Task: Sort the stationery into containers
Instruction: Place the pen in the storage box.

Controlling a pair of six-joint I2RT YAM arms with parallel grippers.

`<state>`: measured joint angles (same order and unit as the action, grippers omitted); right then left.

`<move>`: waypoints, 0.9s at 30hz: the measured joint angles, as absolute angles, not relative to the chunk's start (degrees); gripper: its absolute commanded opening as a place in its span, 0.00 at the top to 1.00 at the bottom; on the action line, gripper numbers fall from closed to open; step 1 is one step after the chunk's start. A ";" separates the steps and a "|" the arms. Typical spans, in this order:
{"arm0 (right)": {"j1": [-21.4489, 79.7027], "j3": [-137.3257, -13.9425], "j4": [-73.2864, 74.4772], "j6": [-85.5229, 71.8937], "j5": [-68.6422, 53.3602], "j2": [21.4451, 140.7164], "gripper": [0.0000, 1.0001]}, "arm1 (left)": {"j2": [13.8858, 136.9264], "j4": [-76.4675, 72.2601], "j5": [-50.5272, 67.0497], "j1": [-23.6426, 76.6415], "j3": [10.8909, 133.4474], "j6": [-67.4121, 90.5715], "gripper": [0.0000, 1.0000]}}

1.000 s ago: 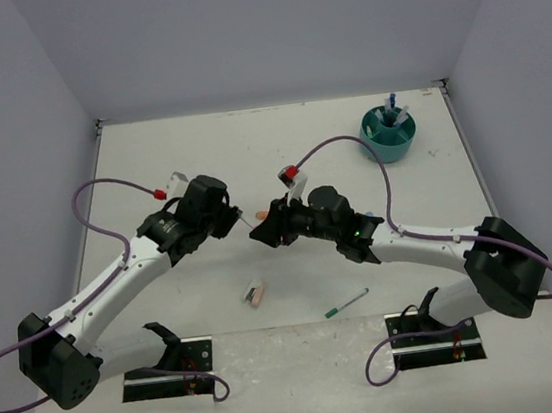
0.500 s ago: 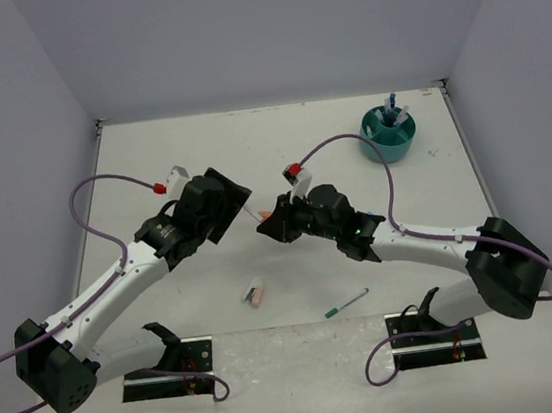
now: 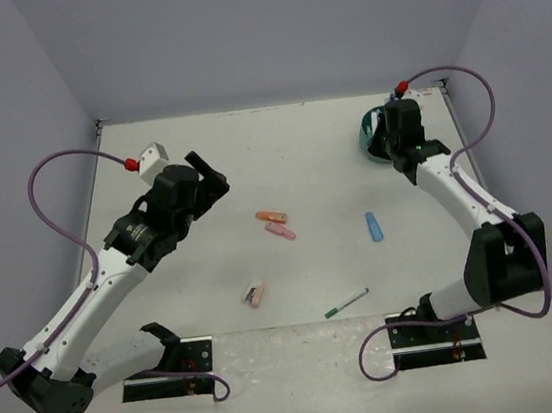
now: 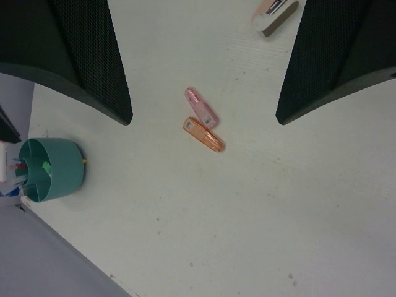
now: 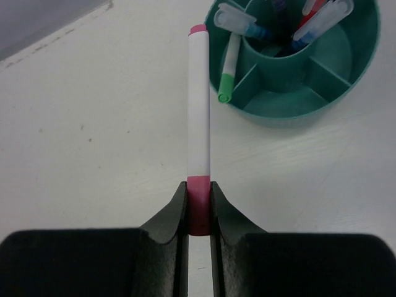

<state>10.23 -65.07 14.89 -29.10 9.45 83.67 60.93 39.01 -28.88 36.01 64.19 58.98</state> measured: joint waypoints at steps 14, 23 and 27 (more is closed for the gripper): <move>8.20 -92.23 33.21 -24.34 10.46 105.06 1.00 | 58.31 42.27 -28.84 36.01 62.19 49.12 0.00; 8.16 -98.49 38.79 -23.57 11.70 110.96 0.99 | 56.34 42.54 -28.80 36.01 60.81 47.32 0.00; 8.16 -98.84 40.27 -23.36 11.68 111.85 0.99 | 56.34 42.59 -28.77 36.01 59.78 47.26 0.00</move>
<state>8.16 -98.84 40.27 -23.36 11.68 111.85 56.34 42.59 -28.77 36.01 59.78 47.26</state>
